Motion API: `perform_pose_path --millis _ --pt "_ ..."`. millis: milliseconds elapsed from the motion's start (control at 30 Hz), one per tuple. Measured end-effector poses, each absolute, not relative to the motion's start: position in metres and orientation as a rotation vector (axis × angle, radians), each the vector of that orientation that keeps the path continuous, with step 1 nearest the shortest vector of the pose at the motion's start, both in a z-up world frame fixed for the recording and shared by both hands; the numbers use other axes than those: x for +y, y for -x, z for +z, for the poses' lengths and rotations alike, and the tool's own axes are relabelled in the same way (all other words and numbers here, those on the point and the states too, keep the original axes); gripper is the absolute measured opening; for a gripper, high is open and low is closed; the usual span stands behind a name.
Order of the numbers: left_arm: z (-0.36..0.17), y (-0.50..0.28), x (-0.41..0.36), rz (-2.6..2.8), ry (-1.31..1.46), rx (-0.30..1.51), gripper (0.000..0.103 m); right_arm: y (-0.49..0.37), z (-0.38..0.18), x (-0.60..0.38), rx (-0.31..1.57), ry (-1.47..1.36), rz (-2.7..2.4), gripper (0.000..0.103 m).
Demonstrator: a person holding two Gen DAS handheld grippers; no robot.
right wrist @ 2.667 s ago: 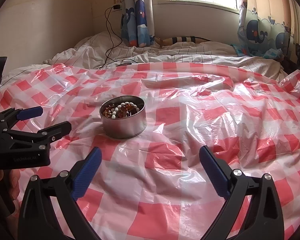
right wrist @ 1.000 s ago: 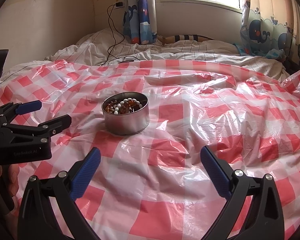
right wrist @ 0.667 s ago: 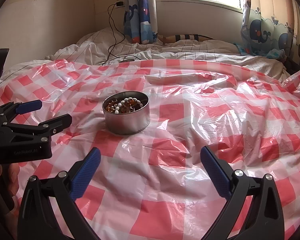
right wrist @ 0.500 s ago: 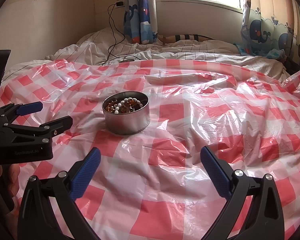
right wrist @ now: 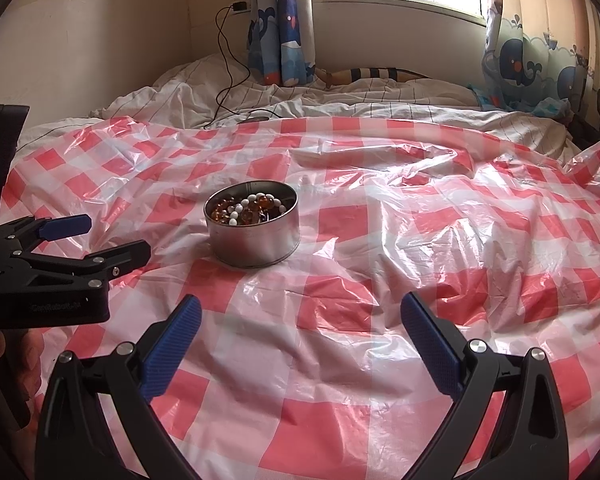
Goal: Organize jewelry
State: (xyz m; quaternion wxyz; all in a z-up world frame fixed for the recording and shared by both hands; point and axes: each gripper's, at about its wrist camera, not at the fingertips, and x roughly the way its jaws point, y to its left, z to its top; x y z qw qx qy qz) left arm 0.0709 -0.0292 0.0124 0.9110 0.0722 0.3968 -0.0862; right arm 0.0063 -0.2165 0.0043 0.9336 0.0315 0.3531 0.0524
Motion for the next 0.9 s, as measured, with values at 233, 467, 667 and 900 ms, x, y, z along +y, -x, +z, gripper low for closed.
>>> perform_pose_path --millis 233,467,667,900 --pt "0.011 -0.071 -0.032 -0.175 -0.147 0.826 0.096 -0.006 0.003 -0.216 0.725 -0.063 0.108 0.096" --pt "0.012 -0.063 -0.026 -0.213 -0.059 0.793 0.095 -0.006 0.003 -0.216 0.724 -0.064 0.108 0.096" --pt "0.008 -0.066 -0.033 -0.214 -0.086 0.838 0.096 -0.005 -0.001 -0.217 0.724 -0.065 0.105 0.096" --pt "0.001 -0.071 -0.033 -0.199 -0.091 0.903 0.096 -0.005 -0.001 -0.22 0.726 -0.065 0.103 0.096"
